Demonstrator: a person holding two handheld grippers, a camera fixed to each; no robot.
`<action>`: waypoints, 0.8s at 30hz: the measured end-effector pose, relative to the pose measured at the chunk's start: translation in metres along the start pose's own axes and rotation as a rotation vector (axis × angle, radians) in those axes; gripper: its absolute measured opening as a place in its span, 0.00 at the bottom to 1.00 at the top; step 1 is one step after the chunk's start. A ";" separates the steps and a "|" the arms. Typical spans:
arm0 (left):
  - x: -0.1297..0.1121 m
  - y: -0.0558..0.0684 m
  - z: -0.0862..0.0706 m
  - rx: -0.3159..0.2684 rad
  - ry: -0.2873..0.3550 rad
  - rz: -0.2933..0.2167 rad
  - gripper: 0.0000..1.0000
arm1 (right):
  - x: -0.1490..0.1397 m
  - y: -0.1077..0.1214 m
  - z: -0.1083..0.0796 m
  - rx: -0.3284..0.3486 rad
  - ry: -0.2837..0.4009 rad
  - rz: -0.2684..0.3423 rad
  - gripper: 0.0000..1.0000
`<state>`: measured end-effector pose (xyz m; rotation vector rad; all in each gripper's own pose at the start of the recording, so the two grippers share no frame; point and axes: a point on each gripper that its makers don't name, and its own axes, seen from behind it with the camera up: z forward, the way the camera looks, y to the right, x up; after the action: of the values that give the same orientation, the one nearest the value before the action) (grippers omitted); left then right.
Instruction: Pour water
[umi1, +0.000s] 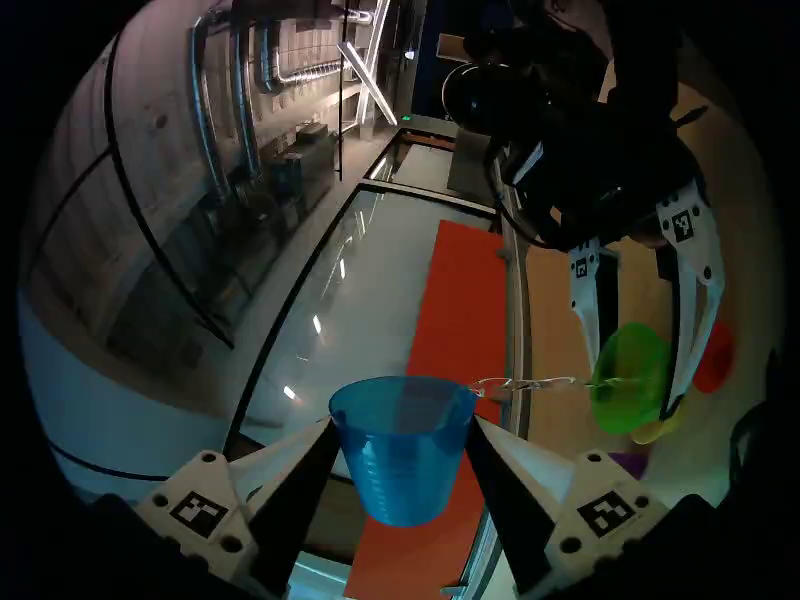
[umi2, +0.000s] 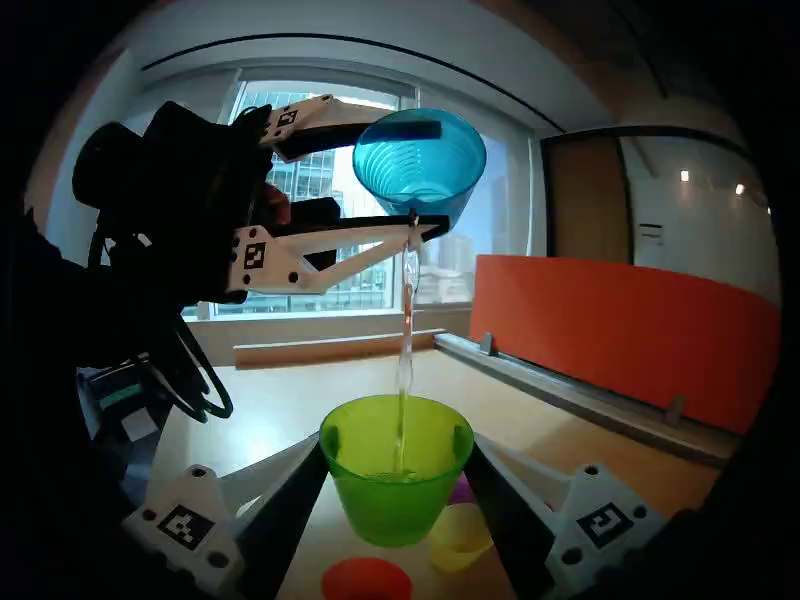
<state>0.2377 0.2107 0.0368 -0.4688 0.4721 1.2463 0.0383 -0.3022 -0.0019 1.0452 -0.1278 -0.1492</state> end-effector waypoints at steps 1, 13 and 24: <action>0.000 0.000 0.000 0.000 0.000 0.004 0.85 | 0.000 0.000 0.000 0.000 0.000 0.000 0.90; 0.000 0.003 -0.001 0.010 0.001 0.045 0.85 | -0.001 0.002 -0.001 -0.002 0.000 -0.001 0.90; 0.002 0.002 0.001 0.020 0.008 0.094 0.85 | 0.001 0.001 0.000 0.000 0.002 -0.004 0.90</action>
<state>0.2362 0.2135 0.0367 -0.4391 0.5180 1.3291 0.0395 -0.3017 -0.0009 1.0453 -0.1238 -0.1513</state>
